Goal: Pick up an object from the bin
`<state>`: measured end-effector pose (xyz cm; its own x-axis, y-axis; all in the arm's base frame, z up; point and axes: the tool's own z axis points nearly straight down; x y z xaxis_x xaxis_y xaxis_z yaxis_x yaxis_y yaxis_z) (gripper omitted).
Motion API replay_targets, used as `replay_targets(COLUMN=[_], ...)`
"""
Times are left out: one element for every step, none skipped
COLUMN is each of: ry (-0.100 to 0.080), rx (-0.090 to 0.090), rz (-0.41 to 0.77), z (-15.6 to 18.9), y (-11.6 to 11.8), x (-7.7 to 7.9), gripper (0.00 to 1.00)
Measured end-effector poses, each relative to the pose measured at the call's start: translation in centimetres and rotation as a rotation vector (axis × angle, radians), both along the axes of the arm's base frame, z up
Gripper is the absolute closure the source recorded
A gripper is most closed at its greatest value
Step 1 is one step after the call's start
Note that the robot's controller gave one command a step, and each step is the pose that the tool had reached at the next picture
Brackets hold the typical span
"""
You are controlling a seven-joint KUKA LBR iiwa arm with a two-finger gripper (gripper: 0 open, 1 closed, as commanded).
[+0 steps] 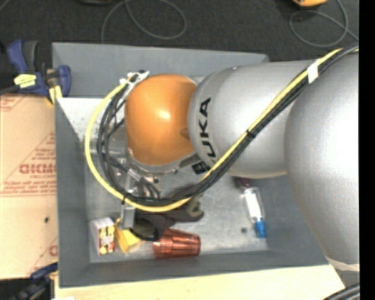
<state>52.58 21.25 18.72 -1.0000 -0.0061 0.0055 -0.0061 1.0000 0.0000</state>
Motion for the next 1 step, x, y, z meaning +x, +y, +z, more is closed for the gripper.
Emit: replay_targets(ry=[-0.008], rx=[0.002], rz=[-0.005], z=[0.49], y=[-0.13], x=[0.18], gripper=[0.00])
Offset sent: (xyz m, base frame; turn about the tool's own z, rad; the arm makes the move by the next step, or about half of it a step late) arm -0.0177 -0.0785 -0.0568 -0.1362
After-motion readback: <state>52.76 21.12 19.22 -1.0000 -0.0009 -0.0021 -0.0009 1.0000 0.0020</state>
